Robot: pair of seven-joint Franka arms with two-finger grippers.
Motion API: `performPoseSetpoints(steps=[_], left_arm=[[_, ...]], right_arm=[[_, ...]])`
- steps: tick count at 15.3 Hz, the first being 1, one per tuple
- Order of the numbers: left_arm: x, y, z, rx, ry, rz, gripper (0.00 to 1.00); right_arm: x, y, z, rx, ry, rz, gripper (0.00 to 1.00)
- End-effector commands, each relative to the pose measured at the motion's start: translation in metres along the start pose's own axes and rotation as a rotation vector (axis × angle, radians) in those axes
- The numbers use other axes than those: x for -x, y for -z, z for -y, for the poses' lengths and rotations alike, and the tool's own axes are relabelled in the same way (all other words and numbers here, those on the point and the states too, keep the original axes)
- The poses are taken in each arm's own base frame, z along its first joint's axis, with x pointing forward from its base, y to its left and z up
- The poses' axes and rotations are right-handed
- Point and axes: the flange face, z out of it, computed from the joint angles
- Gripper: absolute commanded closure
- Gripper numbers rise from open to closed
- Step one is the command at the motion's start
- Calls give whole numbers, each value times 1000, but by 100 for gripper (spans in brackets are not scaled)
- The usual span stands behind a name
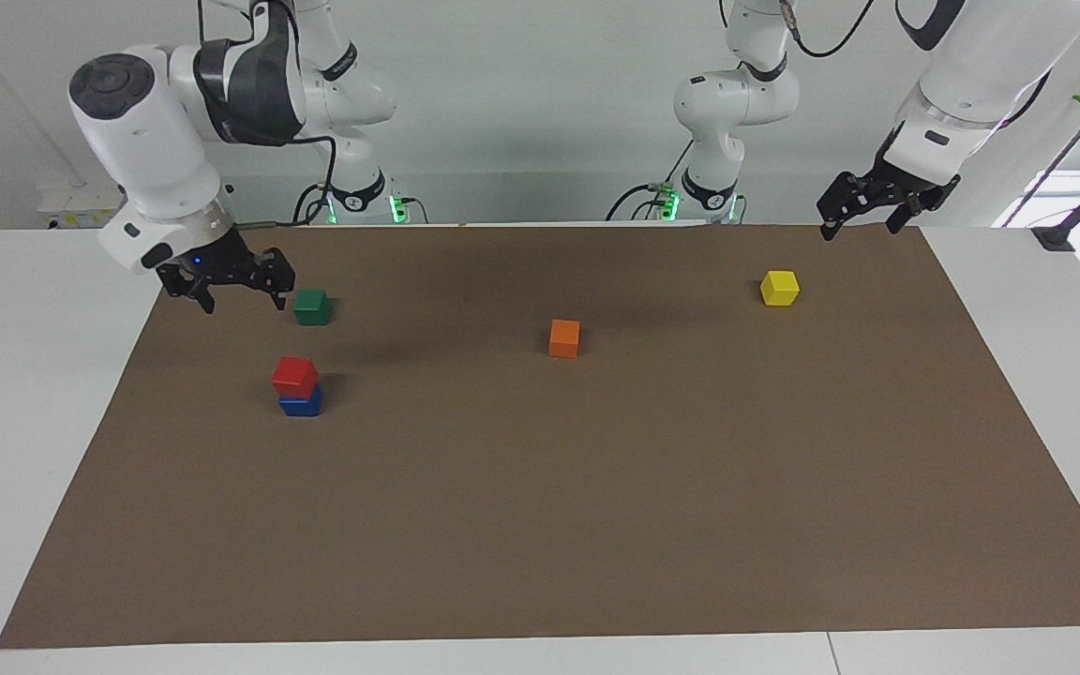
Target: Transfer red block to right arm and stack on blue block
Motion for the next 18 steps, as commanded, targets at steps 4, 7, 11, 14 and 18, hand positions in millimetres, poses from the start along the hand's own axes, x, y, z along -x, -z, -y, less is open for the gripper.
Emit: performPoseSetpoints(steps=[4, 7, 11, 14, 18], left_arm=[[9, -1, 3, 10, -1, 9, 0], [9, -1, 3, 10, -1, 9, 0], [9, -1, 3, 11, 0, 9, 0], [9, -1, 4, 9, -3, 7, 0], [7, 0, 6, 10, 5, -5, 0]], right_arm=[[44, 49, -8, -63, 23, 43, 0], [45, 52, -18, -69, 9, 80, 0], [30, 40, -25, -64, -4, 61, 0], [27, 46, -24, -51, -4, 32, 0], [28, 48, -24, -48, -4, 34, 0]])
